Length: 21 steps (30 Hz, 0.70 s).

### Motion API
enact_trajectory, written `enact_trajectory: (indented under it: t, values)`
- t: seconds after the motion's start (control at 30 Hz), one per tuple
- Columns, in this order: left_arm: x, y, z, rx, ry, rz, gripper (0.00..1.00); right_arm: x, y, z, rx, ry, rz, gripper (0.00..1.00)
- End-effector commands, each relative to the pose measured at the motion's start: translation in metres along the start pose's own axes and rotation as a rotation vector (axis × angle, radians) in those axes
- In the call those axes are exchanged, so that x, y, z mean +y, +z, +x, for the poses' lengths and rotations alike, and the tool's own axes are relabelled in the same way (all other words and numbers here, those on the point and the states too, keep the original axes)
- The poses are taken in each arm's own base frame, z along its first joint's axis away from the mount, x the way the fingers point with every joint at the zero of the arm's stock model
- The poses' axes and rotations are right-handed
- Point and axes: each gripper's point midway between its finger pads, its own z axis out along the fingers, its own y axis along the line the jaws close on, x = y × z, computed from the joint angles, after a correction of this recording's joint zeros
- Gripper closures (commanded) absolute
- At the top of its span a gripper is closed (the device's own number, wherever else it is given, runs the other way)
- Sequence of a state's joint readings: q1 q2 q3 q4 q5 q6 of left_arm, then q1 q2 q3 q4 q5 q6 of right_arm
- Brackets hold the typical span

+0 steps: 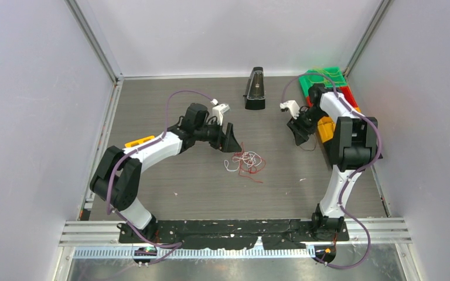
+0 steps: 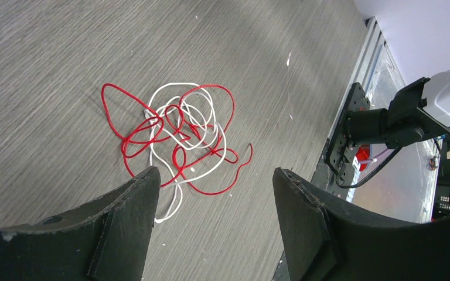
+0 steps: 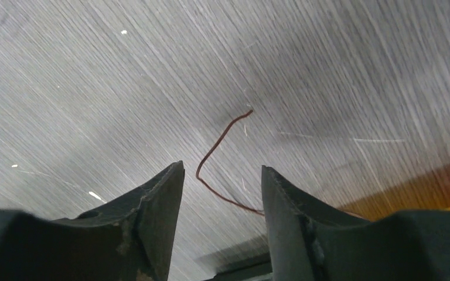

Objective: Untangle the cables

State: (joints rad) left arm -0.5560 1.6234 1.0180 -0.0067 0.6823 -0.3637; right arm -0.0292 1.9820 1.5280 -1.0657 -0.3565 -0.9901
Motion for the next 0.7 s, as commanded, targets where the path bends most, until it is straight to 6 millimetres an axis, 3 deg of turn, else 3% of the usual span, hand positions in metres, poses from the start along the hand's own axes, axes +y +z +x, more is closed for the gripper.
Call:
enact_trajectory:
  t: [0.0, 0.1, 0.2, 0.27, 0.3, 0.37, 0.5, 0.57, 0.67]
  values:
    - [-0.013, -0.008, -0.012, -0.035, 0.036, 0.031, 0.28, -0.005, 0.003, -0.013, -0.031, -0.001, 0.004, 0.5]
    - [-0.012, -0.007, -0.012, -0.034, 0.035, 0.031, 0.28, -0.005, 0.008, -0.008, -0.011, -0.007, -0.007, 0.59]
    - [-0.012, -0.007, -0.011, -0.031, 0.031, 0.033, 0.28, -0.005, 0.009, -0.007, -0.004, -0.012, -0.021, 0.77]
    - [-0.012, -0.007, -0.013, -0.036, 0.032, 0.032, 0.28, -0.005, 0.002, -0.011, -0.019, -0.02, -0.017, 0.9]
    - [-0.012, -0.008, -0.013, -0.036, 0.032, 0.031, 0.29, -0.003, -0.005, -0.013, -0.031, -0.02, -0.018, 0.92]
    - [-0.013, -0.009, -0.014, -0.04, 0.033, 0.031, 0.29, -0.012, -0.028, -0.019, -0.069, -0.033, 0.023, 0.94]
    - [-0.012, -0.011, -0.012, -0.041, 0.032, 0.026, 0.29, -0.052, -0.094, -0.021, -0.108, -0.153, 0.205, 0.94]
    - [-0.011, -0.012, -0.012, -0.042, 0.031, 0.026, 0.29, -0.076, -0.122, -0.009, -0.081, -0.241, 0.293, 0.94]
    - [-0.011, -0.011, -0.013, -0.044, 0.031, 0.027, 0.29, -0.099, -0.142, 0.013, 0.016, -0.262, 0.336, 0.94]
